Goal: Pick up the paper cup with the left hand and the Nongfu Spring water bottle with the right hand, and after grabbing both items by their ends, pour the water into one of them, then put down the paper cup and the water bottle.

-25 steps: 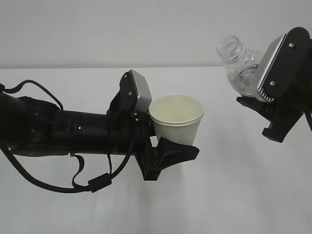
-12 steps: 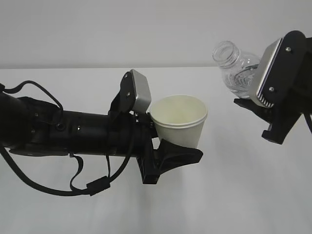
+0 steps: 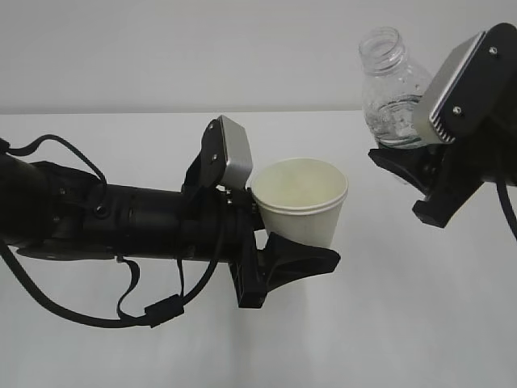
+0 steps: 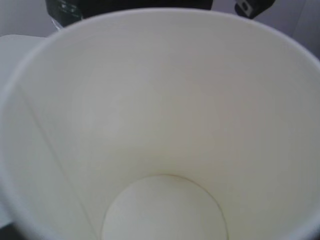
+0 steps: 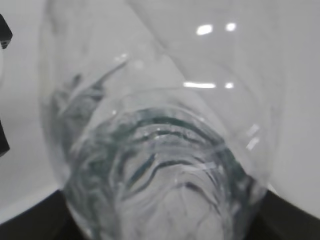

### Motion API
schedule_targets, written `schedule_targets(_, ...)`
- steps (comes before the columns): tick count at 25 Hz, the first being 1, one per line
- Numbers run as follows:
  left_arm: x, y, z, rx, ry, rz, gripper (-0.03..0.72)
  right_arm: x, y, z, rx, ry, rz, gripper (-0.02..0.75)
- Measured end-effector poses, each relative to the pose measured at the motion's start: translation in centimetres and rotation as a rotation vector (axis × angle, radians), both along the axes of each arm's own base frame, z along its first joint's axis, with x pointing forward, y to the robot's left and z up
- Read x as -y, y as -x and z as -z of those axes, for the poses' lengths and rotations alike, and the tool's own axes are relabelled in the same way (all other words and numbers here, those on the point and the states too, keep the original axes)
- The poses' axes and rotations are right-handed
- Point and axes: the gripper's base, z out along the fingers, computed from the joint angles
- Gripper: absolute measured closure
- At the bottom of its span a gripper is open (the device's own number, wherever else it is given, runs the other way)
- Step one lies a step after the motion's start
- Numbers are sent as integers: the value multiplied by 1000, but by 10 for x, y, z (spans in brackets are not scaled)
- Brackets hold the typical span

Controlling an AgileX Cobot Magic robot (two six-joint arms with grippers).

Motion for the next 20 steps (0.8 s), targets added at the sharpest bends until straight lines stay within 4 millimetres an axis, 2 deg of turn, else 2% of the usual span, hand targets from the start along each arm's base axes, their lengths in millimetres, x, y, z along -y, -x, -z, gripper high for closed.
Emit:
schedule_targets(10,0,0,0,-4,0,-1,225,-3,1,3,-17,-54,-11,268)
schedule_targets(20,0,0,0,-17,2,-4,225,-12,-7,35,-127,-160,-31,268)
